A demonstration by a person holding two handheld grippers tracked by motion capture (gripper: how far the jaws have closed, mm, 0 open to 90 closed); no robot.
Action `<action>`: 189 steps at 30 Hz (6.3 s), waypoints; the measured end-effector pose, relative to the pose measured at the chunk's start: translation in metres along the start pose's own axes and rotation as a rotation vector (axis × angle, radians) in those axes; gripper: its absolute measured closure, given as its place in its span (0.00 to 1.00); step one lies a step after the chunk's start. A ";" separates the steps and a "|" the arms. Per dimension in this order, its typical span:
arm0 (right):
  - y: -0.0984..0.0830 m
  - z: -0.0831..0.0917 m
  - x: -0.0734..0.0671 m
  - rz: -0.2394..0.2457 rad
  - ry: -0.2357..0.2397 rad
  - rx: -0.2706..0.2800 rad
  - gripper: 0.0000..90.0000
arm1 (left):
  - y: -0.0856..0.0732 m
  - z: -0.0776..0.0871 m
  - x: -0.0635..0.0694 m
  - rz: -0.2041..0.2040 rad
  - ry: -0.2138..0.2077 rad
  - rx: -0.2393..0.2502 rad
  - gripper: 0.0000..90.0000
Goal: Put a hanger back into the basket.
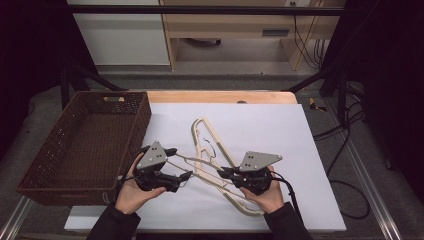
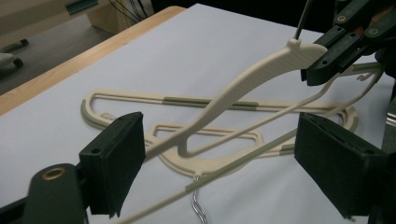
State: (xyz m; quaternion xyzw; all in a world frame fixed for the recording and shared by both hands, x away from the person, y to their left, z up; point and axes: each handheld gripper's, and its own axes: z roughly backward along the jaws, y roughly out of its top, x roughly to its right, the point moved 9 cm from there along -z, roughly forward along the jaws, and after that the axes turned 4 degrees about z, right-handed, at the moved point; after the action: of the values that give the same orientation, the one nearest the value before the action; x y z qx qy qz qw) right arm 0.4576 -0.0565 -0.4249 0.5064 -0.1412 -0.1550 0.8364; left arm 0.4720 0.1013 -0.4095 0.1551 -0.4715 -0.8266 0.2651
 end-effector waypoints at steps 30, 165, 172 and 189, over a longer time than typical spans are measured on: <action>-0.007 -0.011 -0.007 0.012 0.045 -0.049 0.84 | -0.026 -0.018 0.023 -0.119 -0.101 -0.220 0.88; -0.041 0.087 0.085 -0.295 -0.417 0.125 0.09 | -0.109 0.146 -0.204 0.155 0.367 -0.278 0.78; -0.039 0.087 0.084 -0.292 -0.416 0.129 0.09 | -0.089 0.161 -0.197 0.171 0.407 -0.182 0.67; -0.033 0.086 0.077 -0.272 -0.413 0.137 0.09 | -0.015 0.147 -0.133 0.162 0.398 0.176 0.15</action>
State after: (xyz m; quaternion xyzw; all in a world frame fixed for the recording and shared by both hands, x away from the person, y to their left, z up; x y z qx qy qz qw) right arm 0.4901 -0.1711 -0.4096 0.5337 -0.2498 -0.3562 0.7251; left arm 0.5012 0.2880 -0.3470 0.2995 -0.4912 -0.7114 0.4037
